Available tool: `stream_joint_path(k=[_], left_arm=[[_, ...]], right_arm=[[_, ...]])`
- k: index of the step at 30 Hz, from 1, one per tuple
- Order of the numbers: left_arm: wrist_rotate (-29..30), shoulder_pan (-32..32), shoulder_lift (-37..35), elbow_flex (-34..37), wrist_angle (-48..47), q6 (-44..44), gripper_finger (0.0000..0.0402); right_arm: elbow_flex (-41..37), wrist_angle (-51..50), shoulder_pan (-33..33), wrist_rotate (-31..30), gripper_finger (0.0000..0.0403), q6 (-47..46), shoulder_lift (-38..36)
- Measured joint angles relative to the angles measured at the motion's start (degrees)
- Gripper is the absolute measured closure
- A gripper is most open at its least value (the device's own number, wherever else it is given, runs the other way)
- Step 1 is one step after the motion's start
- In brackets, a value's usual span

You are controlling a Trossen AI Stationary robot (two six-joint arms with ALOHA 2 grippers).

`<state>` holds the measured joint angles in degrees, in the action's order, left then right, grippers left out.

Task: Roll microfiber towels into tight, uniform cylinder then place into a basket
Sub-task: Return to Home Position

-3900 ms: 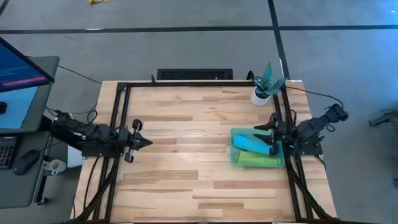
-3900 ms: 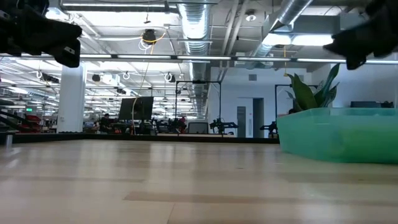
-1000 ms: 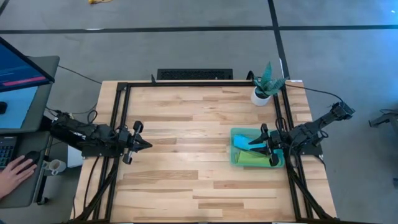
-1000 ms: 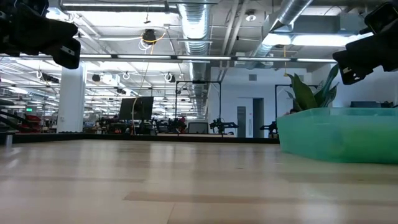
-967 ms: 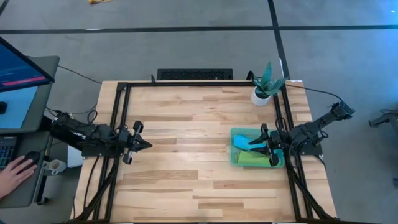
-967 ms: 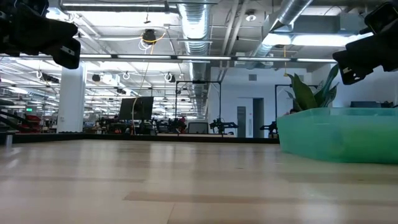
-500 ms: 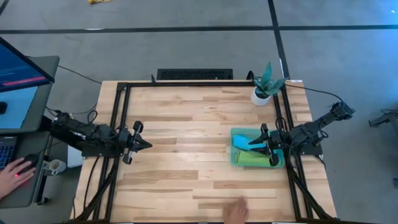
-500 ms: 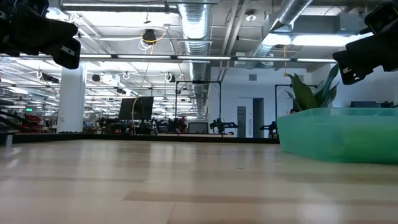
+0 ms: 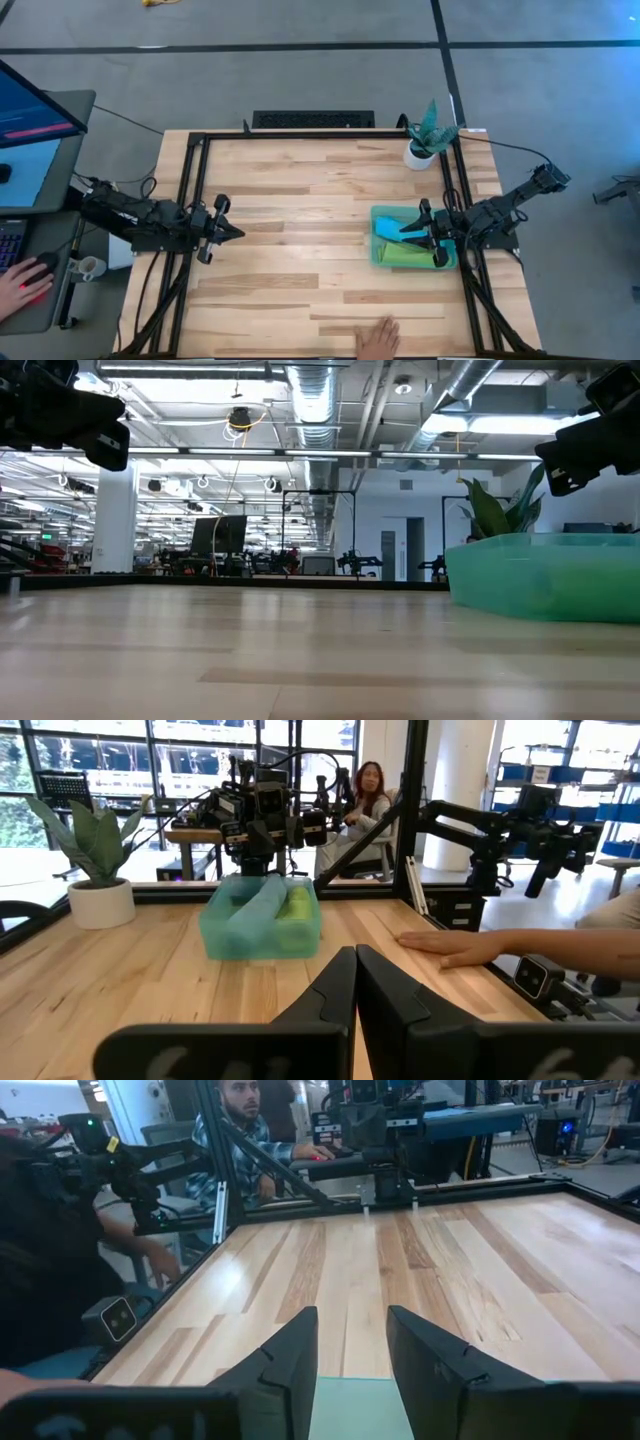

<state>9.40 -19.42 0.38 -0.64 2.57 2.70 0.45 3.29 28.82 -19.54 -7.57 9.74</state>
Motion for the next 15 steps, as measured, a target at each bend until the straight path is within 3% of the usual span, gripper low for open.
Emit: stream_joint_path(k=[15], left_arm=[[0.0, 0.0, 0.0, 0.0, 0.0, 0.0, 0.0401]], right_arm=[[0.0, 0.0, 0.0, 0.0, 0.0261, 0.0, 0.0]])
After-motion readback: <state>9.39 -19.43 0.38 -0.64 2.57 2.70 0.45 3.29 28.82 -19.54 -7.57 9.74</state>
